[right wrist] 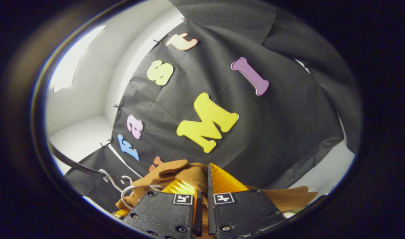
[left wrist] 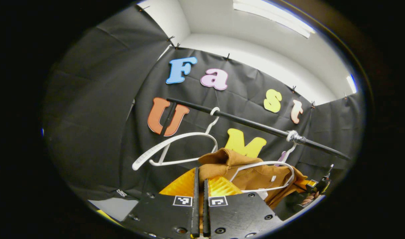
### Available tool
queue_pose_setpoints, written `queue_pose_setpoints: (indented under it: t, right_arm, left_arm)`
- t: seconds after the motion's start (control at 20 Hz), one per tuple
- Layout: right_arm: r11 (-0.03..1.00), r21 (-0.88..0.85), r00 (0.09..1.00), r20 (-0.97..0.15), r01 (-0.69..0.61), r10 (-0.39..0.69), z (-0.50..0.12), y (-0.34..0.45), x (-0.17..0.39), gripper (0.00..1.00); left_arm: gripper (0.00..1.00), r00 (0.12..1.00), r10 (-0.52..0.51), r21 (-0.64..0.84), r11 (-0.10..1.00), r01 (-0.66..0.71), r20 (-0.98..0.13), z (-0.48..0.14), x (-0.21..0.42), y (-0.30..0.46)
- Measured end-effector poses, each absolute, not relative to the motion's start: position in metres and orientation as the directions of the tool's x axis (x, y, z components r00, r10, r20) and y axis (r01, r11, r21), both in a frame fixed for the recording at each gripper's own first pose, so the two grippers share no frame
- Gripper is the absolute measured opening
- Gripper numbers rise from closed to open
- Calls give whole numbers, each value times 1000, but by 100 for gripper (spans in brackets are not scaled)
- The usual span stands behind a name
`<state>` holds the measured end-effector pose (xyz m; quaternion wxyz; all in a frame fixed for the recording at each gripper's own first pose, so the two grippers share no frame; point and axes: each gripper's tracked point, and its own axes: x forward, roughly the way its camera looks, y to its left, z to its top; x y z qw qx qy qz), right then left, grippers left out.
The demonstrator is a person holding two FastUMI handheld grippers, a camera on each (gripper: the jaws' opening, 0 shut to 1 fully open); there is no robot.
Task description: Grasp the clothes on the hanger with both hands and then place them into the laundry hamper below.
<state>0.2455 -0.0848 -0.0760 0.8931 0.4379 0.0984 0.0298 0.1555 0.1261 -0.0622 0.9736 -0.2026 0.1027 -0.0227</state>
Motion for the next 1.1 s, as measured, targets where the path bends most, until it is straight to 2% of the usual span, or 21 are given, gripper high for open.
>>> queue_pose_setpoints:
  t: [0.05,0.1,0.15,0.2,0.25,0.3,0.45,0.5,0.55,1.1]
  right_arm:
    - [595,803,978,-148,30,149,-76,-86,249,10]
    - [574,818,976,-144,25,163,-76,-86,253,10]
    - [553,833,975,-144,26,171,-77,-87,258,10]
    - [540,841,973,-142,21,183,-76,-88,259,10]
    - [528,849,972,-140,21,187,-76,-89,258,10]
    - [514,858,971,-136,16,197,-75,-89,260,10]
    - [445,895,967,-126,15,220,-75,-89,276,10]
    - [435,900,967,-124,16,222,-77,-91,282,10]
    - [433,901,964,-132,21,229,-81,-90,285,10]
    - [373,925,940,-186,70,286,-132,-84,290,10]
  left_arm:
    - [4,976,-94,-411,912,6,-194,-63,158,129]
    - [4,976,-100,-425,905,9,-193,-63,161,132]
    - [9,975,-105,-438,899,9,-196,-63,162,135]
    - [4,973,-115,-451,893,13,-200,-65,166,138]
    - [9,971,-123,-464,886,15,-203,-67,168,138]
    - [4,969,-136,-481,877,21,-206,-68,169,139]
    - [4,960,-184,-560,827,35,-211,-73,174,135]
    - [9,958,-195,-580,814,39,-210,-75,173,134]
    - [4,957,-200,-590,806,40,-208,-77,174,137]
    - [4,934,-283,-743,669,29,-219,-119,177,138]
